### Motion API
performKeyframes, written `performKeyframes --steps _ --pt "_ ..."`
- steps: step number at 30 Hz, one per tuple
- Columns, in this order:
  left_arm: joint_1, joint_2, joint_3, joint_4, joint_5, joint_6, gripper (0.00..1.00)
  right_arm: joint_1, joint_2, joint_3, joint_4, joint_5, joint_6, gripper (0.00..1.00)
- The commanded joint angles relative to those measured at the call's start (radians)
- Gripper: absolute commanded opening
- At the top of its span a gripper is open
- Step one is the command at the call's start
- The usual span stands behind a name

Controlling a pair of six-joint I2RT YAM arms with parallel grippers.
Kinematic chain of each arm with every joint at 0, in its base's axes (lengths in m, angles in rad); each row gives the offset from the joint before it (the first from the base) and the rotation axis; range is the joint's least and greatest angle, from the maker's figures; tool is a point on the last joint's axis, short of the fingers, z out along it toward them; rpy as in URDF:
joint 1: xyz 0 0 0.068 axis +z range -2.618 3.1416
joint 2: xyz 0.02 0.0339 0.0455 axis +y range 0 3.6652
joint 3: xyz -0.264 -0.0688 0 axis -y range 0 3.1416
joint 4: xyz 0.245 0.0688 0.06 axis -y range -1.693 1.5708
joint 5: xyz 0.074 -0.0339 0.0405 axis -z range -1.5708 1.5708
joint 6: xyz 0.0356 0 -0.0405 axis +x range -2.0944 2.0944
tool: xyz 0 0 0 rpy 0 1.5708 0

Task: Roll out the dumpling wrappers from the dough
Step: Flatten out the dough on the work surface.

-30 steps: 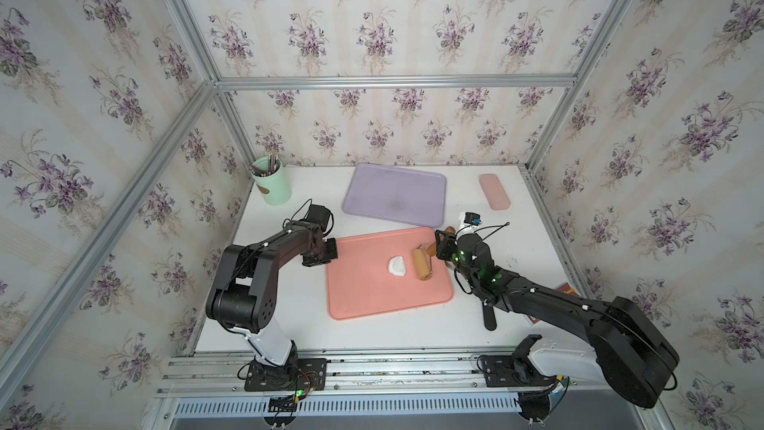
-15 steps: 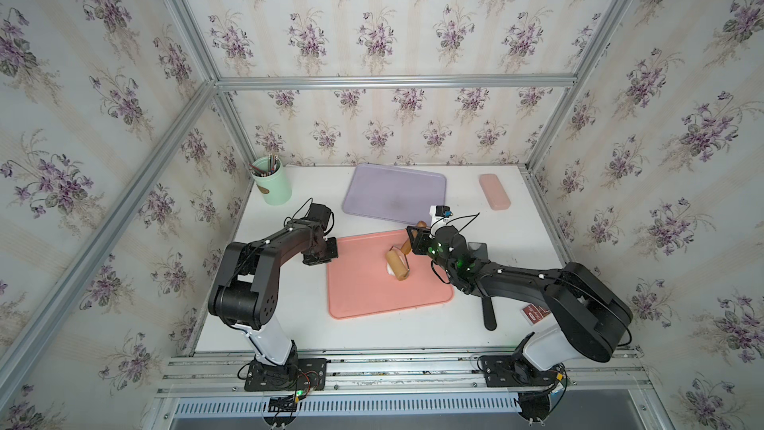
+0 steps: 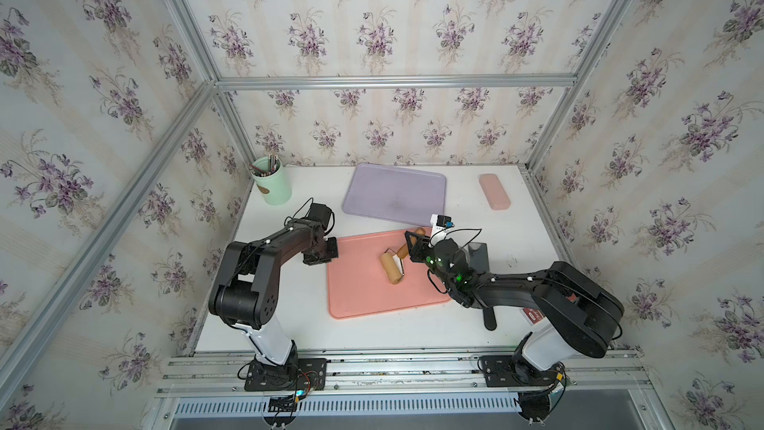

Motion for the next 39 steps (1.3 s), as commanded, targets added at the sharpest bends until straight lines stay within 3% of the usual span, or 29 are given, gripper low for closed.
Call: performKeyframes --steps 1,4,12,15,19,23,30,36,39 --pt "-0.001 0.008 0.002 -0.027 -0.042 0.006 0.00 -0.053 -0.026 -0.033 -0.227 0.047 -0.026 0.00" --pt "-0.002 -0.001 -0.002 -0.022 -0.039 0.004 0.00 -0.055 -0.061 -0.025 -0.291 0.126 -0.094 0.00" --pt "-0.001 0.009 -0.001 -0.006 -0.016 -0.010 0.00 0.094 0.029 0.008 -0.165 0.041 -0.068 0.00" --pt "-0.002 0.010 0.005 -0.013 -0.016 -0.006 0.00 0.062 0.031 -0.015 -0.169 0.079 -0.038 0.00" --pt "-0.002 0.004 0.012 -0.028 -0.033 0.004 0.00 -0.045 -0.082 -0.061 -0.243 0.108 -0.028 0.00" --pt "-0.002 0.008 0.015 -0.023 -0.032 0.004 0.00 -0.081 -0.135 -0.053 -0.339 0.146 -0.049 0.00" --pt "-0.002 0.013 0.014 -0.014 -0.018 -0.007 0.00 0.082 -0.019 0.006 -0.231 0.137 -0.062 0.00" --pt "-0.002 0.004 0.016 -0.030 -0.037 0.008 0.00 -0.070 -0.170 0.018 -0.403 0.159 -0.060 0.00" --pt "-0.002 0.004 0.018 -0.025 -0.028 0.008 0.00 -0.082 -0.222 0.032 -0.442 0.141 -0.092 0.00"
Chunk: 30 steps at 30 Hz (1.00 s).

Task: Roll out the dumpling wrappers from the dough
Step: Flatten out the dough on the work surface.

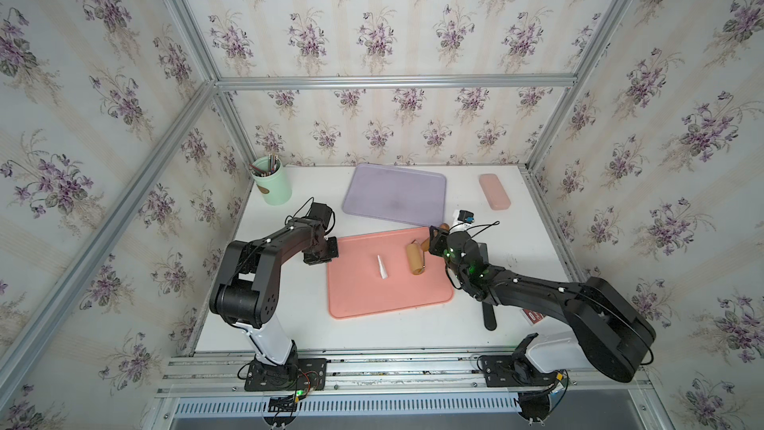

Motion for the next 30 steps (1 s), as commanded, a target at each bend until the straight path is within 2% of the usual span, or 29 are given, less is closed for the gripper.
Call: performKeyframes --steps 1,2,4,8,15,18,20,22,24,26,30 --pt "0.000 -0.002 0.002 -0.006 -0.019 0.009 0.00 -0.003 -0.045 0.014 -0.098 -0.062 -0.040 0.00" --pt "0.000 -0.001 0.000 -0.001 -0.012 0.007 0.00 0.003 -0.061 0.014 -0.063 -0.107 -0.035 0.00" --pt "0.000 0.001 -0.003 0.005 -0.013 0.003 0.00 0.047 -0.063 0.047 -0.033 -0.124 -0.040 0.00" --pt "0.000 0.010 0.002 0.004 -0.006 0.000 0.00 0.113 0.041 0.143 -0.007 -0.165 -0.051 0.00" --pt "0.000 0.002 0.006 -0.001 -0.013 0.006 0.00 0.143 0.062 0.201 -0.031 -0.102 -0.099 0.00" --pt "0.000 -0.001 0.007 -0.008 -0.014 0.008 0.00 0.134 0.002 0.193 -0.065 -0.005 -0.129 0.00" --pt "0.000 -0.007 -0.002 -0.003 -0.018 0.006 0.00 0.132 -0.040 0.189 -0.034 -0.042 -0.152 0.00" --pt "0.000 -0.008 -0.004 0.004 -0.011 0.008 0.00 0.136 -0.025 0.224 -0.049 -0.135 -0.156 0.00" --pt "0.000 -0.001 0.001 0.008 -0.001 0.003 0.00 0.166 0.028 0.232 -0.024 -0.195 -0.132 0.00" --pt "0.000 0.006 0.002 0.009 0.003 -0.001 0.00 0.198 0.098 0.246 -0.027 -0.192 -0.117 0.00" --pt "0.000 0.007 -0.004 0.006 -0.004 -0.002 0.00 0.209 0.199 0.240 0.074 -0.271 -0.042 0.00"
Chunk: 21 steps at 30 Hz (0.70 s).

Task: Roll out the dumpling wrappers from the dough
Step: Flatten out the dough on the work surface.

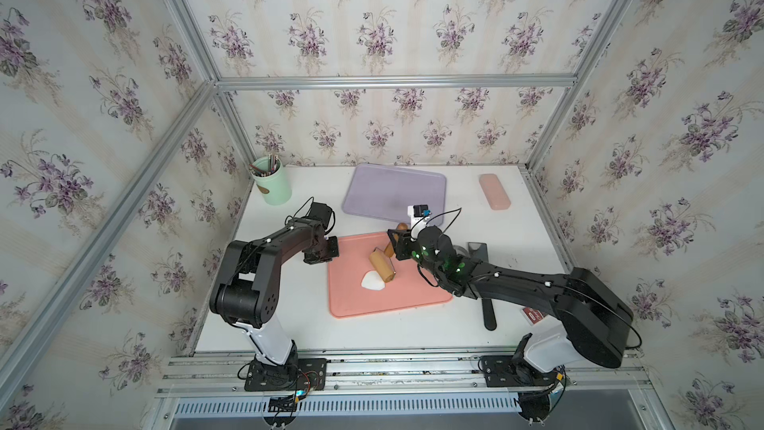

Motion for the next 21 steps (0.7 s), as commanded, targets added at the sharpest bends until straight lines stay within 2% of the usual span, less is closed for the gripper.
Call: performKeyframes --steps 1,7,10,14,18,21 --pt "0.000 0.003 -0.003 -0.013 -0.021 0.000 0.00 0.010 0.049 0.024 0.104 -0.054 0.060 0.00" --pt "0.000 0.006 -0.006 -0.020 -0.028 0.004 0.00 0.015 0.127 -0.009 0.098 0.025 0.061 0.00" --pt "0.000 0.009 -0.003 -0.027 -0.036 0.006 0.00 0.015 0.091 -0.089 0.113 0.042 0.053 0.00" --pt "-0.013 0.011 -0.004 -0.014 -0.022 0.006 0.00 -0.003 0.058 -0.101 0.030 0.109 0.041 0.00" --pt "-0.039 0.027 0.011 -0.017 -0.023 0.000 0.00 0.015 0.088 -0.101 0.088 0.058 0.079 0.00" --pt "-0.037 0.028 0.013 -0.019 -0.036 -0.006 0.00 0.055 0.150 -0.056 0.084 0.074 0.100 0.00"
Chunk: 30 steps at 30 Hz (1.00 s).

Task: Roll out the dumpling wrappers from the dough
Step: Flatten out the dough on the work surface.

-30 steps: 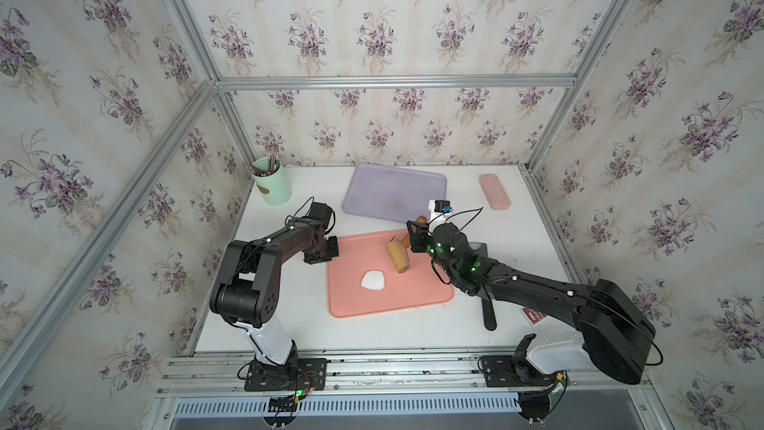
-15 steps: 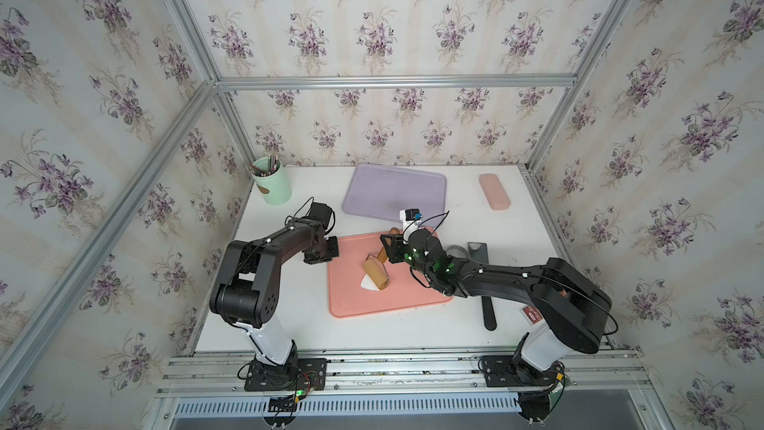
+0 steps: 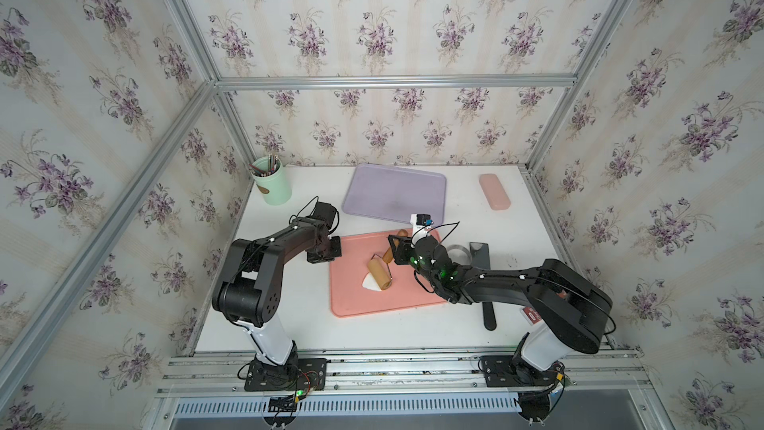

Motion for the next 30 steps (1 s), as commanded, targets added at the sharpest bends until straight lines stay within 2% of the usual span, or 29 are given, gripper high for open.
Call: performKeyframes --steps 1,4,7,11,16,20,25,27,30 --pt "-0.004 0.010 -0.002 -0.024 -0.029 0.003 0.00 0.015 0.033 -0.004 -0.117 0.011 0.000 0.00" --pt "-0.005 0.009 0.006 -0.050 -0.065 0.015 0.00 -0.057 -0.021 -0.071 -0.100 -0.008 0.020 0.00" --pt "-0.004 0.004 0.002 -0.050 -0.068 0.017 0.00 -0.092 -0.080 -0.112 -0.135 0.035 -0.017 0.00" --pt "-0.005 0.007 -0.004 -0.034 -0.052 0.013 0.00 -0.048 -0.077 -0.108 -0.121 0.040 -0.039 0.00" --pt "-0.003 0.008 -0.007 -0.025 -0.039 0.004 0.00 0.046 0.010 -0.041 -0.081 0.042 -0.021 0.00" --pt "-0.003 0.004 -0.001 -0.036 -0.053 0.011 0.00 0.035 0.002 -0.047 -0.106 0.093 -0.031 0.00" --pt "-0.004 0.002 -0.003 -0.028 -0.036 0.011 0.00 -0.065 -0.099 -0.108 -0.153 0.087 -0.004 0.00" --pt "-0.004 0.002 -0.003 -0.027 -0.038 0.011 0.00 -0.068 -0.144 -0.095 -0.207 0.135 -0.031 0.00" --pt "-0.004 0.008 -0.003 -0.032 -0.045 0.013 0.00 -0.065 -0.187 -0.083 -0.220 0.126 -0.050 0.00"
